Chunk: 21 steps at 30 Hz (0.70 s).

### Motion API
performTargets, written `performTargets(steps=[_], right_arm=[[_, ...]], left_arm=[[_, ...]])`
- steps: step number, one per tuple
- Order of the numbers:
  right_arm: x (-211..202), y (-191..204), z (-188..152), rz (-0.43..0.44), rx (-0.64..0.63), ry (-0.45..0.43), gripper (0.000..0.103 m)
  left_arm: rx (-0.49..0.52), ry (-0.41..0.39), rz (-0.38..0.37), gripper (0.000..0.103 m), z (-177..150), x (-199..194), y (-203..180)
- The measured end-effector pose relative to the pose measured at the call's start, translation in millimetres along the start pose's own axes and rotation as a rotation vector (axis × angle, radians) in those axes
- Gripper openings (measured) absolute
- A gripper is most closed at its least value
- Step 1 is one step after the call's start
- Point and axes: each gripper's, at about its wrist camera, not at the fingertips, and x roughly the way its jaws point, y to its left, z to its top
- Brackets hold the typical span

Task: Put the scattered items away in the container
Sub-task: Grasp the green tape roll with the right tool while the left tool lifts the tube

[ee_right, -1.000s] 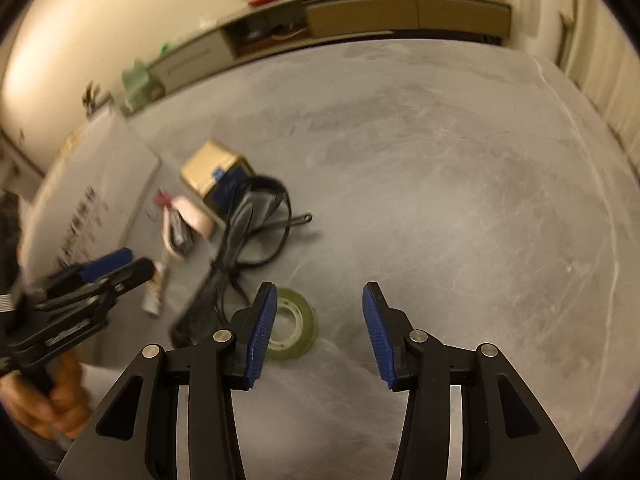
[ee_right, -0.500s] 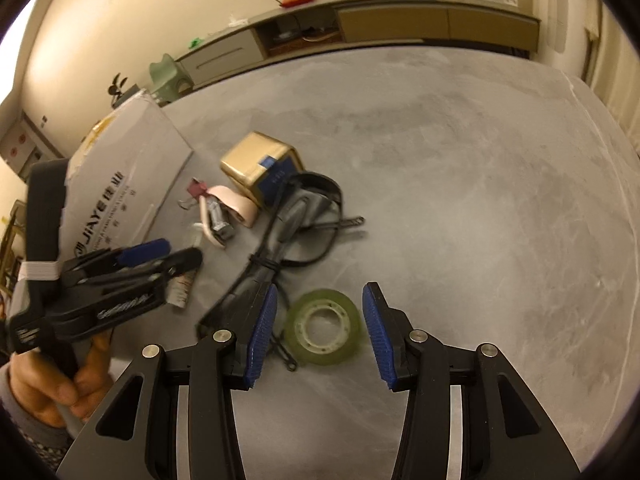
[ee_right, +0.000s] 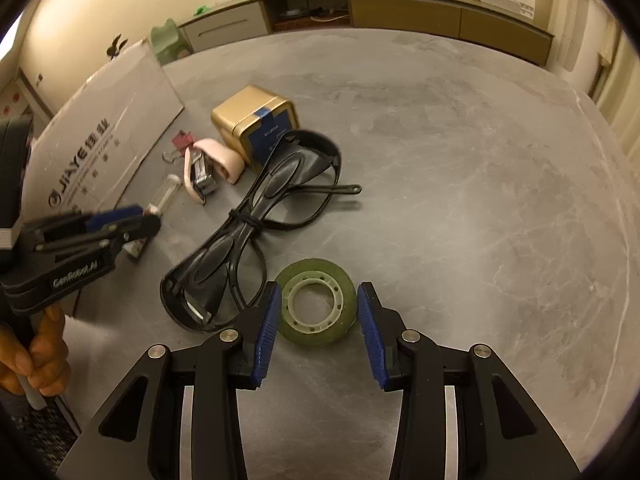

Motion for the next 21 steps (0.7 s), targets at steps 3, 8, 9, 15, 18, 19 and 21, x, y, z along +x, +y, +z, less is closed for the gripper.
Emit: performTargets(steps=[3,8,9,15,18,19,21], right_arm=[[-4,-4,1,-0.004,0.002,-0.007,0.040],[7,-2,-2,-0.040,-0.047,0.026,0.030],[8,-1,-3,-0.047,-0.055,0.024,0.030],[10,15,-9,-0.125,-0.181,0.015,0.025],[11,24,-14,-0.126,-0.222,0.016,0.016],[11,25,-14,-0.131,-0.229,0.015,0.016],[12,25,-14,-0.125,-0.217,0.015,0.015]], left_arm=[[-0.014,-0.002,-0.024,0.031,0,1,2],[0.073,-0.044,0.030,0.031,2,8,-12],[0.086,-0.051,0.028,0.031,3,9,-16],[0.111,-0.061,0.014,0.021,4,14,-21],[0.108,-0.060,0.008,0.020,9,14,-17],[0.105,-0.059,0.005,0.020,7,11,-18],[0.087,-0.054,-0.007,0.020,7,11,-16]])
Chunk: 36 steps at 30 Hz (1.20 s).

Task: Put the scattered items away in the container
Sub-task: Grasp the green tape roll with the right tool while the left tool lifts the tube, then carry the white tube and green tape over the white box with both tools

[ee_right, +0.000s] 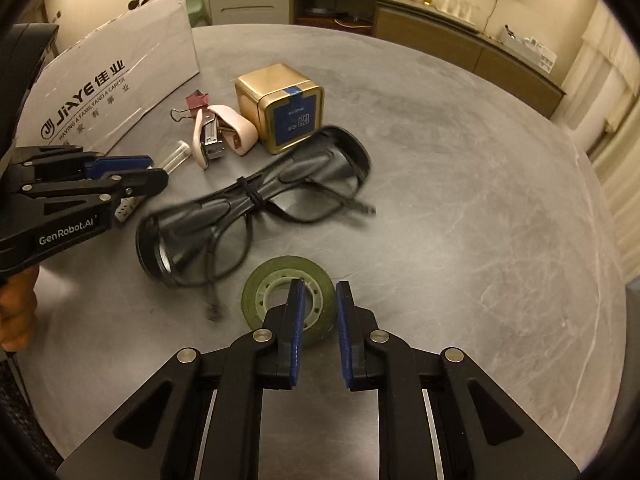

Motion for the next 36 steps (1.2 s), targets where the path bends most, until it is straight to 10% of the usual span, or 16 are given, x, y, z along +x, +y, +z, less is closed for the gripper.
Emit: performTargets(steps=[15,36], right_arm=[[-14,-2,3,0.004,0.059,-0.043,0.014],[-49,19,10,-0.252,-0.047,-0.178,0.014]], left_arm=[[-0.027,-0.046,-0.033,0.020,4,-18,2],[0.016,-0.088,-0.025,0.020,3,-39,-7]])
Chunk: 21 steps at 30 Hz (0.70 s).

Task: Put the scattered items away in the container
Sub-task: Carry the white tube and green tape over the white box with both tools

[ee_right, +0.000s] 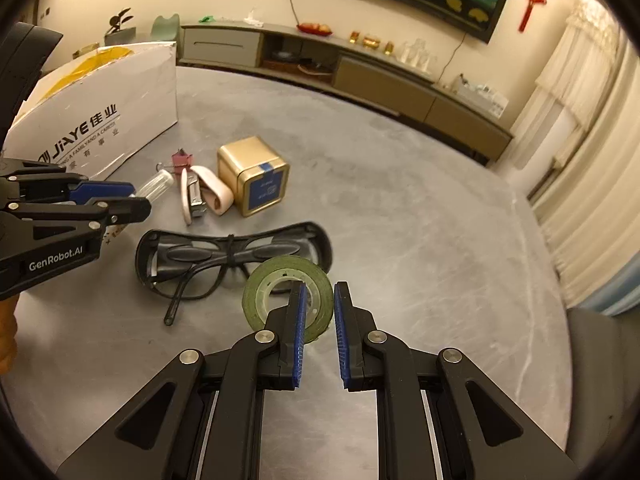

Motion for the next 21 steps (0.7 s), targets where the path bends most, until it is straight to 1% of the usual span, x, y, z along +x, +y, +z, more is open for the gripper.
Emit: performTargets(steps=[4,7,10,13,17,21], right_arm=[[-10,-2,3,-0.033,-0.012,-0.022,0.014],[-17,-3,7,-0.035,-0.010,-0.036,0.014],[-21,-4,9,-0.012,0.003,-0.039,0.014],[-22,-4,12,0.042,0.033,-0.028,0.014],[-27,-7,15,0.173,0.112,-0.002,0.014],[-35,-2,19,0.265,0.158,0.009,0.015]], left_arm=[[0.009,-0.008,0.000,0.020,0,-4,-3],[0.011,-0.019,-0.003,0.020,0,-9,-4],[0.010,-0.033,-0.009,0.020,1,-17,-5],[0.010,-0.047,-0.017,0.020,1,-25,-5],[0.012,-0.069,-0.028,0.020,3,-38,-7],[0.011,-0.092,-0.038,0.020,3,-52,-7]])
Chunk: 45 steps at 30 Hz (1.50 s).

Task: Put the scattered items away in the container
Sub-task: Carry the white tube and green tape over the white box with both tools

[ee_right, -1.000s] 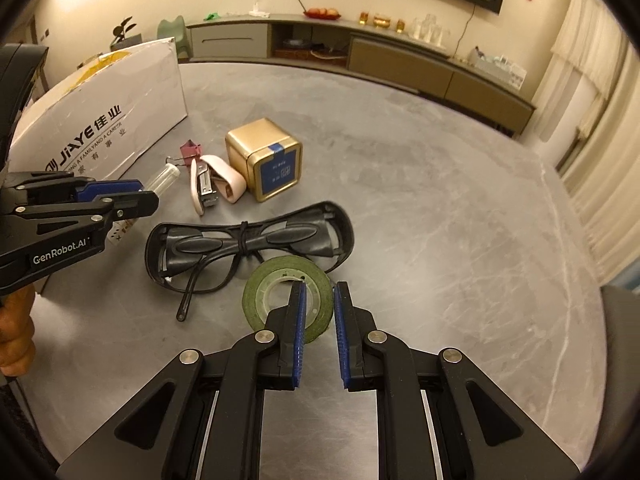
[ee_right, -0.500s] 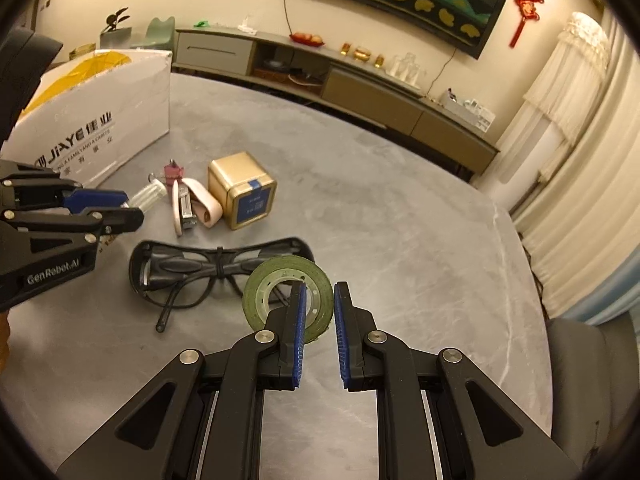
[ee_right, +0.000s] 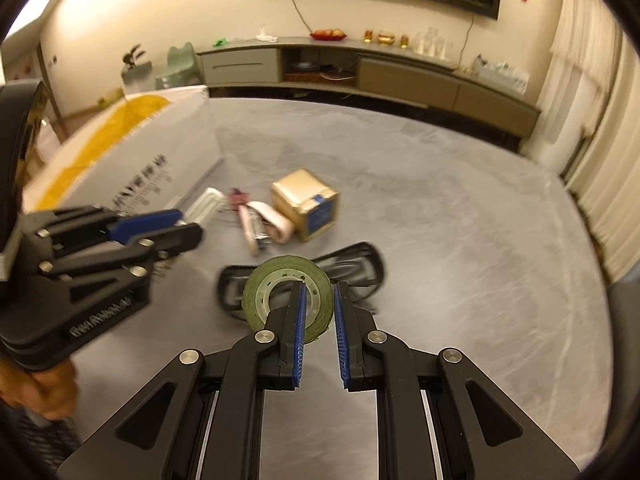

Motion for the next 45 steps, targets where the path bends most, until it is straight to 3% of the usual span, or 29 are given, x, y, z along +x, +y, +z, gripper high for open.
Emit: performTargets(steps=[6,15,32,45], right_arm=[[-6,17,4,0.116,0.044,0.022,0.015],[-9,40,7,0.207,0.072,0.049,0.015],[-20,84,15,0.205,0.008,0.028,0.015],[-20,122,18,0.212,-0.049,0.015,0.015]], left_arm=[[-0.013,-0.031,-0.006,0.020,2,-18,6],[-0.041,-0.076,-0.004,0.020,3,-44,21],[-0.101,-0.140,0.028,0.020,0,-89,53],[-0.206,-0.176,0.074,0.020,-4,-124,101]])
